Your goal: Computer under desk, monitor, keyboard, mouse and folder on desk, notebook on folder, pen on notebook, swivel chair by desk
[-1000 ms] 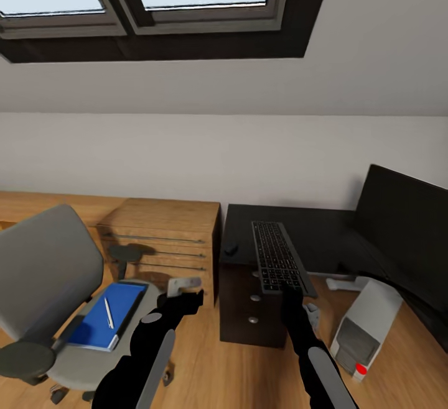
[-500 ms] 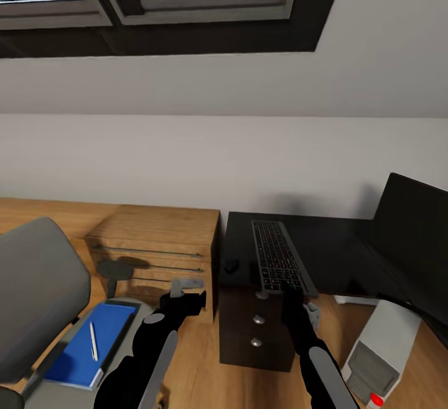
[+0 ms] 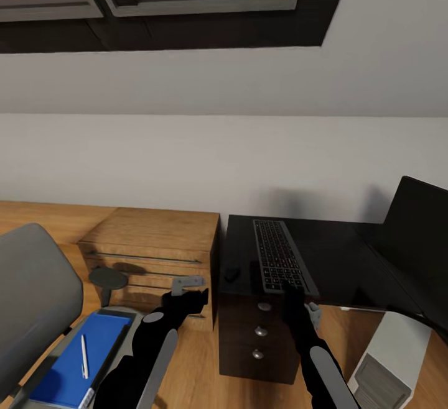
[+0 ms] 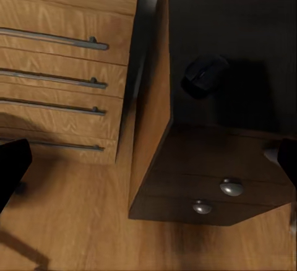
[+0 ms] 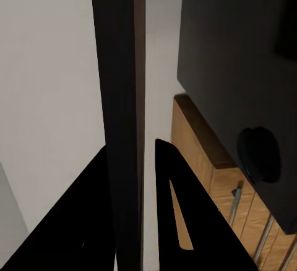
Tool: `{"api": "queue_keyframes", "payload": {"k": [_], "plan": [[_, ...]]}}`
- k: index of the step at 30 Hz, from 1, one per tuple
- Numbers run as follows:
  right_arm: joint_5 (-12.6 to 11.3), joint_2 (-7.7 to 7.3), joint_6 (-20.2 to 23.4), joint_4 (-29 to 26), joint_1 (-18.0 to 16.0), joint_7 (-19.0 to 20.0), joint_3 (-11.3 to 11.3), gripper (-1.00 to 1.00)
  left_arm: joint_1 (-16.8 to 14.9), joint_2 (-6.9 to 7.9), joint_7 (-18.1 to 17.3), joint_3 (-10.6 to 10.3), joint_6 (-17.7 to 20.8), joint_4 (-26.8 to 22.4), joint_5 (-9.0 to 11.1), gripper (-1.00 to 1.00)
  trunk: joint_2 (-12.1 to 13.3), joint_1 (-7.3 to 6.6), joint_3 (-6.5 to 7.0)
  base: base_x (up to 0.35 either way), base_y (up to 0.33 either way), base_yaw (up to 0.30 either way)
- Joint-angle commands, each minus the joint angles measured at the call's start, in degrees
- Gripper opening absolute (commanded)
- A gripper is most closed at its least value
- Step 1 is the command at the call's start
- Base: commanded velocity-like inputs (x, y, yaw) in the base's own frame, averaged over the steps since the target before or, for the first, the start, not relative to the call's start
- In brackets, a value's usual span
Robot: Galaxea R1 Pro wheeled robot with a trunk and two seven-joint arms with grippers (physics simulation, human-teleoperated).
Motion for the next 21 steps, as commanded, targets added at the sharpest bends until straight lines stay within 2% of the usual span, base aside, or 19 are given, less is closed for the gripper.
{"api": "queue_keyframes", "payload": {"k": [1, 6, 18, 21], "plan": [[-0.62, -0.02, -0.37, -0.01, -0.04, 0.32, 0.13, -1.0, -0.04, 0.0, 0.57, -0.06, 0.19, -0.14, 1.31, 1.0, -0.46, 0.23, -0.25, 0.004, 0.0, 0.0], [-0.55, -0.02, -0.37, 0.09, -0.04, 0.31, 0.31, -1.0, -0.04, 0.0, 0.63, -0.07, 0.19, -0.27, 2.38, 1.0, -2.47, 1.33, -1.15, 0.001, 0.0, 0.0], [-0.32, -0.02, -0.55, 0.39, -0.04, 0.22, 0.47, -1.0, -0.04, 0.08, 0.64, -0.07, 0.19, -0.29, 2.49, 1.0, -7.28, 3.96, -3.3, 0.0, 0.0, 0.0], [1.0, 0.04, -0.73, 0.33, -0.04, 0.27, 0.51, -1.0, -0.04, 0.09, 0.64, -0.07, 0.19, -0.37, 2.5, 1.0, -8.48, 4.62, -3.84, 0.0, 0.0, 0.0]]}}
